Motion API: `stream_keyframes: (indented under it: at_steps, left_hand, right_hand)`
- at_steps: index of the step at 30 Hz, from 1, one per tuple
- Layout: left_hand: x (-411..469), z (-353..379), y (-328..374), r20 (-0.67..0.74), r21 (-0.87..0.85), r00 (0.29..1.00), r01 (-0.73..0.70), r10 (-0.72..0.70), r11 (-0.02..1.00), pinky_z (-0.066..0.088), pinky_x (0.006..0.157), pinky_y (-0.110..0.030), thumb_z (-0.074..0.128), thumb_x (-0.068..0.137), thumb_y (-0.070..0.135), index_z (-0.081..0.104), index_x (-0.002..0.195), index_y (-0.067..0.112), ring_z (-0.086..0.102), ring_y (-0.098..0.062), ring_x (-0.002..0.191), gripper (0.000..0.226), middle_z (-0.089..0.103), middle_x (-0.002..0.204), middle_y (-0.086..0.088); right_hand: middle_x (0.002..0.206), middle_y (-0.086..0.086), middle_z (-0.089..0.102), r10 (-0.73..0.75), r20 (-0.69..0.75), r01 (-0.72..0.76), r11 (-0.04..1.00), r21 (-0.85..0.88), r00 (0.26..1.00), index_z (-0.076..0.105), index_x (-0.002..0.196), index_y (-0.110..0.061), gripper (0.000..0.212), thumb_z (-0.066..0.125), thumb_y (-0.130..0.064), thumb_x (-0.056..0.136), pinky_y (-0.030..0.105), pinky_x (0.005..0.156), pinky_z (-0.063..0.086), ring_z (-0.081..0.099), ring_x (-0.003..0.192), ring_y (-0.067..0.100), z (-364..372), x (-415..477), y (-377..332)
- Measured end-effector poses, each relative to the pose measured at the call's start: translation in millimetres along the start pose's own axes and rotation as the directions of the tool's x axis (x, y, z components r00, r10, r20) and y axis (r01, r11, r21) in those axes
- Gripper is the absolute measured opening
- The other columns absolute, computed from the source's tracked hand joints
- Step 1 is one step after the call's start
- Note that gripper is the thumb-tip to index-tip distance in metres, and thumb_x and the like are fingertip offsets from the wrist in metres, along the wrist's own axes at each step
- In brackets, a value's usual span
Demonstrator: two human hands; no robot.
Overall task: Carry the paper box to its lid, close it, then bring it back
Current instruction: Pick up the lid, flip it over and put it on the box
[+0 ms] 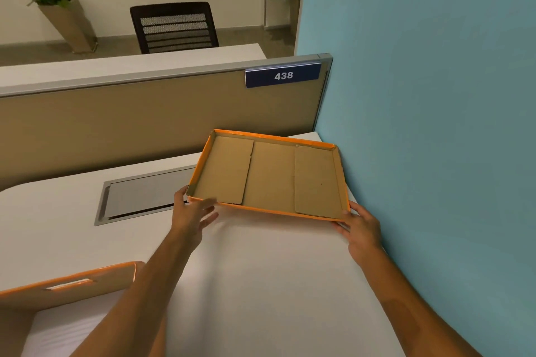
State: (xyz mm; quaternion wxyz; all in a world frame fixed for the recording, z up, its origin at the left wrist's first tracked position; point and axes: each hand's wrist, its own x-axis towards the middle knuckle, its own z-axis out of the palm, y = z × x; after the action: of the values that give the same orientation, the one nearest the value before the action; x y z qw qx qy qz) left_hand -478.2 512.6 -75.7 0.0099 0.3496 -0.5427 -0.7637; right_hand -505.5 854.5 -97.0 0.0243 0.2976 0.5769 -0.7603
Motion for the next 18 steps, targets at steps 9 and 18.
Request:
stream_keyframes:
  at_steps: [9,18]
  left_hand:
    - [-76.2,-8.9,18.8,0.07,-0.256,0.983,-0.146,0.169,0.956,0.056,0.086,-0.059,0.061,0.087,-0.011,0.037,0.143,0.037,0.062,-0.041,0.114,0.078,0.049,0.132,-0.015]
    - [-165.6,-26.0,27.4,-0.022,-0.194,0.942,-0.334,0.336,0.923,0.061,0.077,-0.053,0.068,0.083,-0.009,0.04,0.141,0.032,0.069,-0.037,0.104,0.076,0.06,0.112,-0.015]
  right_hand:
    - [0.111,0.017,0.07,-0.025,0.094,0.016,0.995,0.103,0.995,0.062,0.123,-0.004,0.032,0.057,0.005,0.092,0.039,0.075,0.059,0.07,0.097,0.034,-24.9,-55.3,-2.7]
    - [0.124,0.005,0.059,-0.744,0.337,0.757,0.332,-0.564,0.577,0.059,0.127,-0.013,0.045,0.073,-0.024,0.086,0.037,0.09,0.049,0.054,0.113,0.023,-41.6,-157.4,4.5]
